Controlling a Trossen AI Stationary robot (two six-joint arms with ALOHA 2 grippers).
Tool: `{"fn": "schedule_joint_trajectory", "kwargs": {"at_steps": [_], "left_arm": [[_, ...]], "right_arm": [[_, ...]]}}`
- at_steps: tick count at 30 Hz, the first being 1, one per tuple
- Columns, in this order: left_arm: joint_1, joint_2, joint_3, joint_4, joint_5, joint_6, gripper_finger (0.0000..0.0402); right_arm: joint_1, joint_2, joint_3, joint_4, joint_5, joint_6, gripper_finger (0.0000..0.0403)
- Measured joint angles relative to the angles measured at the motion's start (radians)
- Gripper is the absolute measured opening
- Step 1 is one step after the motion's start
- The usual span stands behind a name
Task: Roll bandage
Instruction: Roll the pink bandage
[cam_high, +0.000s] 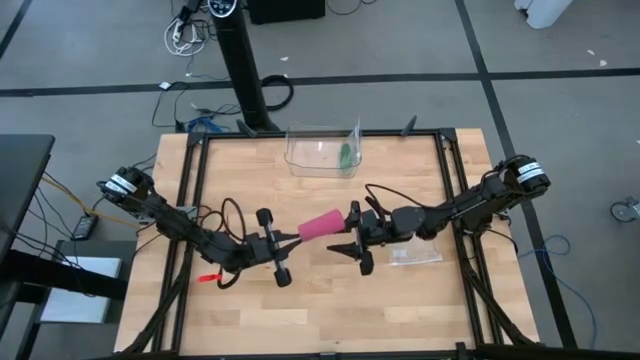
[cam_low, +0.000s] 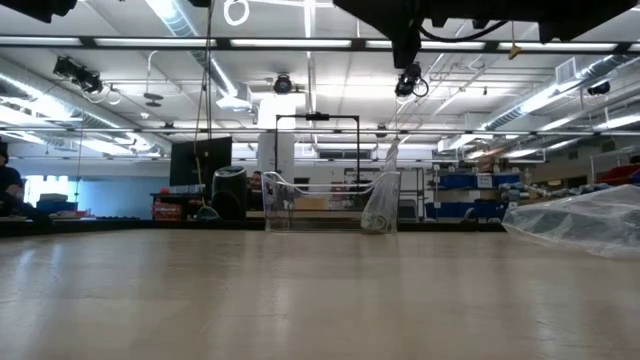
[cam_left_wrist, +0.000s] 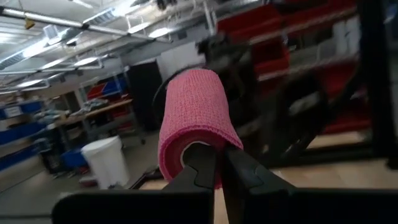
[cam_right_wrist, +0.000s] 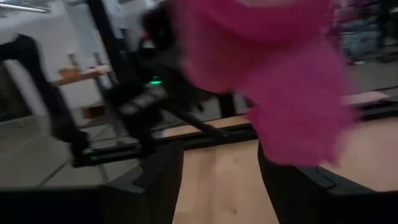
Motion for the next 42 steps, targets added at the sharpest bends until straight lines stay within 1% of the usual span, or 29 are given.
{"fn": "schedule_joint_trajectory", "kwargs": {"at_steps": [3,6,9,12,16,18,20,24,31,36,42], "left_arm": [[-0.003,0.000,0.000,0.031,0.038,-0.001,0.0013],[-0.011,0.000,0.000,0.058,0.054,-0.001,0.0013],[-0.022,0.000,0.000,0.084,0.077,-0.002,0.0013],[-0.032,0.000,0.000,0.116,0.104,-0.017,0.0013],[-0.033,0.000,0.000,0.111,0.110,-0.030,0.0013],[-0.033,0.000,0.000,0.089,0.109,-0.048,0.0013],[-0.031,0.000,0.000,0.071,0.108,-0.051,0.0013],[-0.025,0.000,0.000,0.066,0.107,-0.049,0.0013],[-0.002,-0.001,0.000,0.023,0.068,-0.049,0.0013],[-0.002,-0.001,0.000,0.018,0.039,-0.043,0.0013],[0.002,-0.001,0.000,-0.028,0.034,-0.051,0.0013]], "right_arm": [[-0.012,0.000,0.000,-0.015,0.035,-0.028,0.0210],[-0.023,0.000,0.000,-0.025,0.065,-0.066,0.0203],[-0.039,0.000,0.000,-0.041,0.104,-0.113,0.0182],[-0.050,0.000,0.000,-0.040,0.111,-0.143,0.0142],[-0.053,0.001,0.000,0.020,0.106,-0.162,0.0066],[-0.053,0.001,0.000,0.051,0.090,-0.172,0.0027],[-0.053,0.001,0.000,0.065,0.057,-0.173,0.0007],[-0.044,0.001,0.024,0.037,-0.039,-0.125,0.0012],[-0.016,0.002,0.068,0.002,-0.102,-0.136,0.0003],[-0.005,0.002,0.081,-0.008,-0.116,-0.134,0.0003],[-0.007,0.002,0.081,-0.013,-0.116,-0.132,0.0004]]}}
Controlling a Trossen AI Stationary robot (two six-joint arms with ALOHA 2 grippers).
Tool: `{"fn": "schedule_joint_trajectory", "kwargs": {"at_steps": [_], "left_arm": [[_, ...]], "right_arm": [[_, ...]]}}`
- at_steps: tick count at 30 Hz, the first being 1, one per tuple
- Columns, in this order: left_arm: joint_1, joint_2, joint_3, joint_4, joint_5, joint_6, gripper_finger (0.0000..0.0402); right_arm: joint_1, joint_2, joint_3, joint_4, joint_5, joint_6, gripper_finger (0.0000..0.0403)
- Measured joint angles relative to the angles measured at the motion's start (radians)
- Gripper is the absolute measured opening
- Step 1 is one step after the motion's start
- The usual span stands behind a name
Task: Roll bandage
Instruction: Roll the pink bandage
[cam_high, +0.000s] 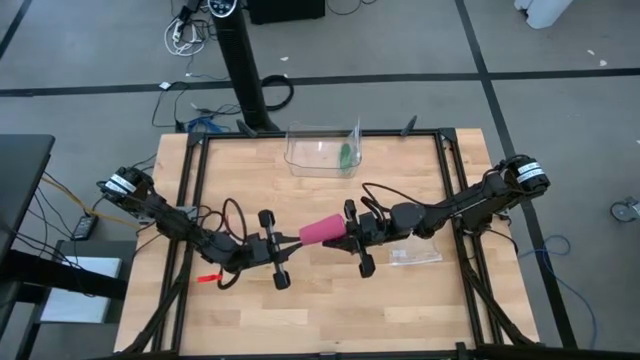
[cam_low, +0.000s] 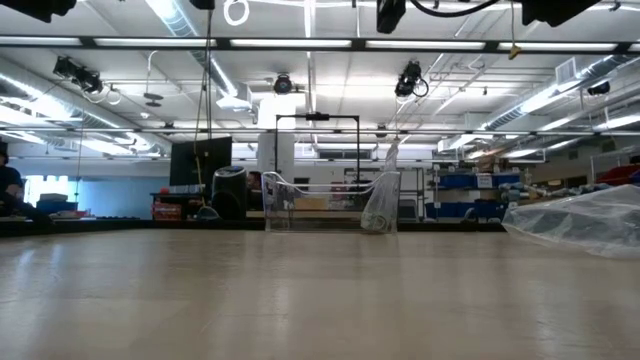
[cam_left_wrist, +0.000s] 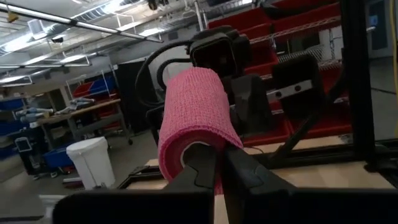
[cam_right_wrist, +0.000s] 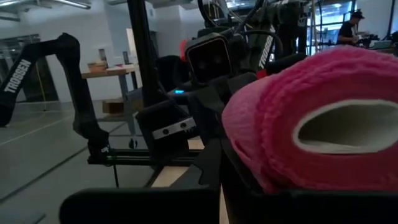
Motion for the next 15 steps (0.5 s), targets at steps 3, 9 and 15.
{"fn": "schedule_joint_trajectory", "kwargs": {"at_steps": [3,9,15], "left_arm": [[0.000,0.000,0.000,-0.015,-0.005,-0.002,0.0013],[0.000,-0.001,0.000,-0.049,-0.014,-0.011,0.0013],[0.000,0.000,0.000,-0.058,-0.038,-0.018,0.0013]], "right_arm": [[-0.009,0.000,0.000,-0.001,0.000,0.001,0.0004],[-0.019,0.000,-0.001,-0.019,0.000,0.011,0.0009],[-0.020,0.000,-0.001,-0.037,0.009,0.021,0.0021]]}}
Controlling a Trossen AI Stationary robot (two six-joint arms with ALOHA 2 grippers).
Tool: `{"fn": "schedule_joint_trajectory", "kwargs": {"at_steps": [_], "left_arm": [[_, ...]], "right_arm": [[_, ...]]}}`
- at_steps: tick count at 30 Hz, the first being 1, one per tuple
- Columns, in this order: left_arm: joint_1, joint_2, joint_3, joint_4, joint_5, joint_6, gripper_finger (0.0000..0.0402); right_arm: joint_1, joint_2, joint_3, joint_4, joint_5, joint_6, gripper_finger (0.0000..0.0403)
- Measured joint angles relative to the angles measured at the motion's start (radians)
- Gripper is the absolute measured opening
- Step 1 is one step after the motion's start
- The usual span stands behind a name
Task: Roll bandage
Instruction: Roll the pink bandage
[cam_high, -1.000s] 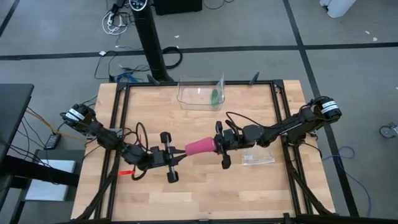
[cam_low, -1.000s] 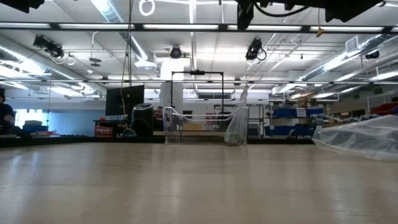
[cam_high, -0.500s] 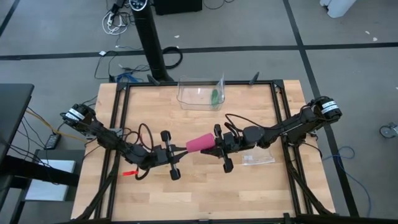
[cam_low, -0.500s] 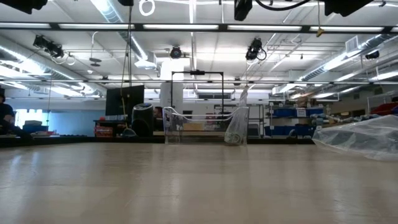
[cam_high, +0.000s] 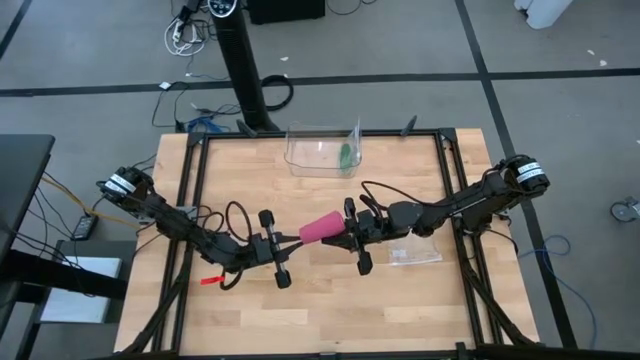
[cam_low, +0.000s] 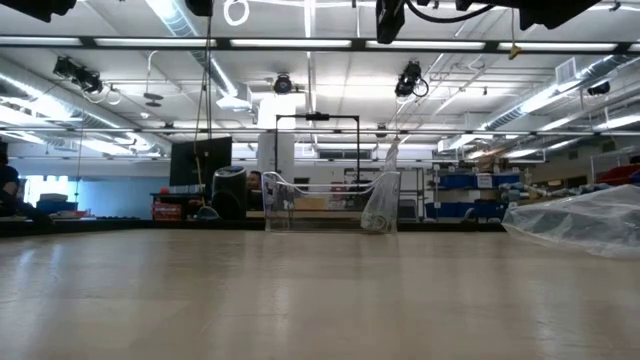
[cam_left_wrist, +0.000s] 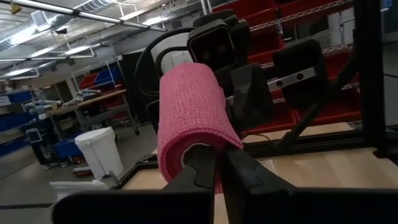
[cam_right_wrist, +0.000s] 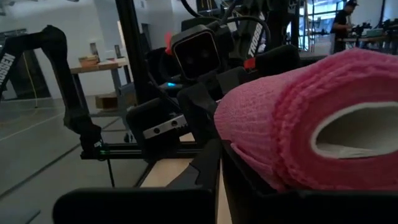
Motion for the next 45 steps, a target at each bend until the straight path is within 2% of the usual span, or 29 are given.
{"fn": "schedule_joint_trajectory", "kwargs": {"at_steps": [6,14,19,22,26,30,36,38,41,45], "left_arm": [[0.000,0.000,0.000,0.000,-0.017,-0.015,0.0013],[0.000,0.002,0.000,0.049,0.010,-0.030,0.0013],[0.000,0.002,0.000,0.115,0.089,-0.030,0.0013],[0.000,0.002,0.000,0.108,0.096,-0.030,0.0013],[0.011,0.002,0.000,0.055,0.077,-0.024,0.0013],[0.024,0.019,0.000,0.049,0.015,0.004,0.0013],[0.037,0.039,0.002,0.042,-0.010,0.009,0.0013],[0.036,0.035,0.002,0.036,-0.019,0.013,0.0013],[0.020,0.008,0.000,-0.011,-0.099,0.030,0.0013],[0.003,-0.050,0.024,-0.182,-0.157,0.008,0.0013]], "right_arm": [[0.002,0.000,0.000,-0.009,0.002,0.007,0.0035],[0.006,-0.001,0.000,-0.110,0.008,0.036,0.0063],[0.010,-0.001,0.000,-0.139,0.096,0.036,0.0069],[0.009,-0.001,0.000,-0.117,0.122,0.037,0.0063],[0.009,-0.001,0.000,-0.064,0.122,0.038,0.0048],[0.008,-0.001,0.000,-0.046,0.100,0.060,0.0037],[0.007,-0.001,-0.001,-0.061,0.094,0.064,0.0036],[0.007,-0.004,-0.001,-0.083,0.087,0.072,0.0045],[0.009,-0.018,0.002,-0.151,0.070,0.121,0.0069],[0.027,-0.039,0.002,-0.279,0.056,0.161,0.0112]]}}
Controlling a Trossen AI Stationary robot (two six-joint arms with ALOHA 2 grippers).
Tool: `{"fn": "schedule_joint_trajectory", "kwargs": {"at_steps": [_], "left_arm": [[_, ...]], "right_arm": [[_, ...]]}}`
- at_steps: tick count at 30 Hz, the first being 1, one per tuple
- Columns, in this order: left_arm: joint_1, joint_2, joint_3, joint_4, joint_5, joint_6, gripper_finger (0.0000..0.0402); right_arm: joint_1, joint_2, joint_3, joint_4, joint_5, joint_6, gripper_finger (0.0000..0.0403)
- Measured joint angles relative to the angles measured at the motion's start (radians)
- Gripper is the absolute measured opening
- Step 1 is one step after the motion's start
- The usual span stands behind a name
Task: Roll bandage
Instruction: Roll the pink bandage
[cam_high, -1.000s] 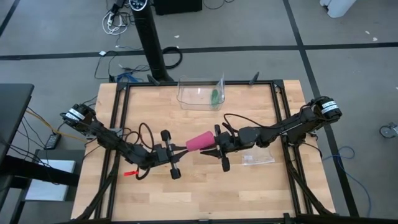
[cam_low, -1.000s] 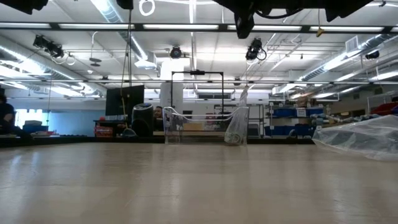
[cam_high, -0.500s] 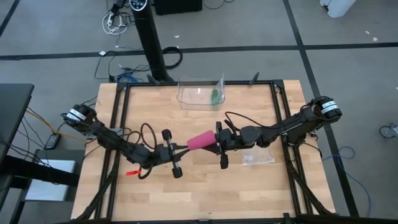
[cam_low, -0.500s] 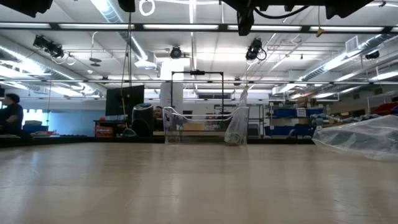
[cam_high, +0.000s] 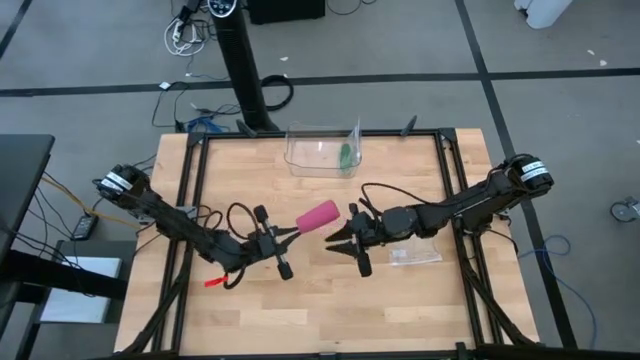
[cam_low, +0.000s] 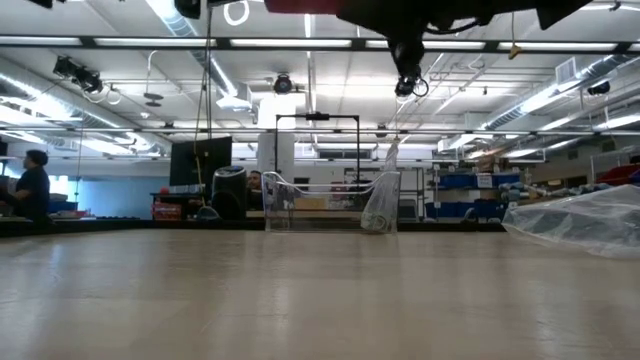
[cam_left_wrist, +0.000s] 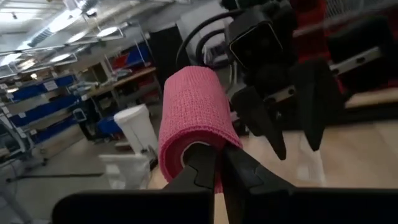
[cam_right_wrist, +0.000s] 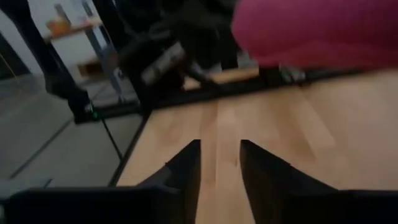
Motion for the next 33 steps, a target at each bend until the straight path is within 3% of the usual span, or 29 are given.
{"fn": "schedule_joint_trajectory", "kwargs": {"at_steps": [6,12,15,18,22,33], "left_arm": [[-0.011,-0.076,0.122,-0.478,0.038,-0.220,0.0013],[0.026,-0.088,0.318,-1.114,0.265,-0.549,0.0013],[0.057,-0.081,0.364,-1.304,0.370,-0.644,0.0013],[0.104,-0.081,0.370,-1.404,0.506,-0.700,0.0013],[0.154,-0.068,0.363,-1.510,0.591,-0.752,0.0013],[0.260,0.028,0.372,-1.644,0.915,-0.751,0.0013]], "right_arm": [[0.043,-0.068,0.000,-0.219,0.002,0.039,0.0159],[0.097,-0.161,0.000,-0.431,0.067,0.041,0.0178],[0.114,-0.200,-0.001,-0.523,0.077,0.039,0.0181],[0.114,-0.218,-0.001,-0.600,0.077,0.063,0.0184],[0.113,-0.219,-0.002,-0.660,0.085,0.075,0.0188],[0.106,-0.215,-0.002,-0.669,0.088,0.074,0.0187]]}}
